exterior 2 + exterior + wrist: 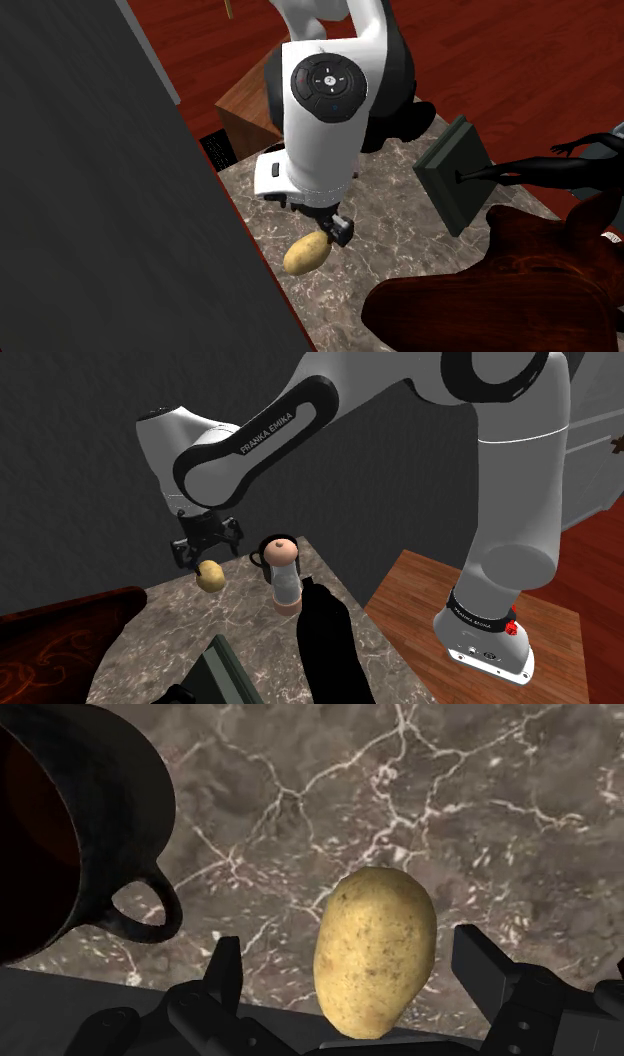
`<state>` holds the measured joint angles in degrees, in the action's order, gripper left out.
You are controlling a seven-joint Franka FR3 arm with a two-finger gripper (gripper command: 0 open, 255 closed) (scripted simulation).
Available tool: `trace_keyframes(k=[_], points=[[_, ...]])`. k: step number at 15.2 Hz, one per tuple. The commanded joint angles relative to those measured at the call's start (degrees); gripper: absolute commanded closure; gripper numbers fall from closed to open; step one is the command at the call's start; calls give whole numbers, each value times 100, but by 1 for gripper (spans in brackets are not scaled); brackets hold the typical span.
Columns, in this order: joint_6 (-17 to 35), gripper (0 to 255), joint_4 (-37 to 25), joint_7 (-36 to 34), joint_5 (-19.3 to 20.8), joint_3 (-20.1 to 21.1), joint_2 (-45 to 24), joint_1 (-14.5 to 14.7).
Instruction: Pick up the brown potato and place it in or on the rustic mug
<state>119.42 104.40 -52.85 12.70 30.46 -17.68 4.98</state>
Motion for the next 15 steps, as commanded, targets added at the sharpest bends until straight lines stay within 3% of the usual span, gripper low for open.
trace_keyframes(k=[1, 2, 9, 15], points=[[-36, 0, -492, -260, 295, -99, -543, 200], [-71, 0, -698, -346, 385, -144, -742, 292], [347, 0, -500, -444, 543, -244, -988, 338], [381, 0, -486, -453, 557, -253, -1010, 342]])
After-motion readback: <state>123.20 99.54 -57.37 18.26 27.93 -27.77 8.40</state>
